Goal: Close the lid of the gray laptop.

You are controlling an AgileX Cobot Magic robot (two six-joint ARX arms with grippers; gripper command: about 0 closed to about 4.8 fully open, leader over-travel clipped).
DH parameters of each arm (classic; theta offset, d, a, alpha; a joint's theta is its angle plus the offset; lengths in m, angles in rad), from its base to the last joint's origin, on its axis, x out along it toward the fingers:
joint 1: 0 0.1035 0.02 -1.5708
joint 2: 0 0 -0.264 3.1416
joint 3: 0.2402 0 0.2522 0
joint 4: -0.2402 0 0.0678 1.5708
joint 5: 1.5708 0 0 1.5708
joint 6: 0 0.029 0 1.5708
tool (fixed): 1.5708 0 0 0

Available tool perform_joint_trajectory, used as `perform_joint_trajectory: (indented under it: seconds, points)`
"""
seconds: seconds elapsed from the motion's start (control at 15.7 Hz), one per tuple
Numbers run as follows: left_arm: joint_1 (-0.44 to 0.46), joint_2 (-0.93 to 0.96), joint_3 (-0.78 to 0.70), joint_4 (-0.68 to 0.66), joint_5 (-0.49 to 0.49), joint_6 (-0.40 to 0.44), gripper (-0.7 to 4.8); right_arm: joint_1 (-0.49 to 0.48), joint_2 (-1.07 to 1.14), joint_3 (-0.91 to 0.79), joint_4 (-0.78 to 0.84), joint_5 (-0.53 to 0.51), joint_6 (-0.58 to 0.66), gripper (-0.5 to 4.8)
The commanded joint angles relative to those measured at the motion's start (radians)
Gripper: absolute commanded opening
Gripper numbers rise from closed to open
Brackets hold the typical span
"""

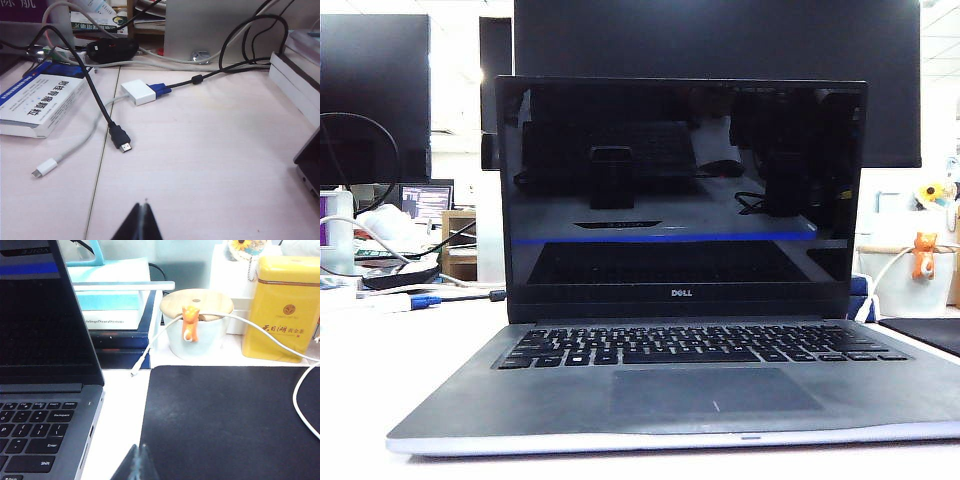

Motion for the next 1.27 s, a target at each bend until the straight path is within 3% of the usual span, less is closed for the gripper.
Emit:
perform_joint_trajectory:
  seconds: [0.06,0.25,0.45,0.7,0.83,1.02,1.15,1.27]
  points:
    - [-0.001,-0.002,0.002,0.063,0.103,-0.169,-0.06,-0.001,0.0,-0.004,0.012,-0.002,0.0,-0.01]
    - [-0.001,-0.002,0.025,0.12,0.122,-0.202,-0.06,-0.001,0.0,-0.004,0.022,-0.002,0.019,-0.01]
    - [-0.001,0.0,0.11,0.049,0.122,-0.202,-0.06,-0.001,0.0,0.001,0.065,0.0,0.215,-0.02]
    - [-0.001,0.067,0.252,0.025,0.123,-0.196,-0.06,-0.001,0.002,0.083,0.072,0.034,0.277,-0.03]
    - [-0.001,0.179,0.328,0.029,0.146,-0.138,-0.06,-0.001,0.019,0.17,0.07,0.106,0.28,-0.03]
    - [-0.002,0.383,0.442,0.061,0.202,-0.063,-0.06,-0.001,0.184,0.322,0.035,0.103,0.241,-0.03]
    - [-0.002,0.55,0.555,0.068,0.294,0.018,-0.06,-0.001,0.391,0.478,-0.07,0.034,0.175,-0.02]
    - [-0.005,0.67,0.672,0.031,0.356,0.031,-0.06,-0.001,0.563,0.625,-0.167,-0.074,0.119,-0.02]
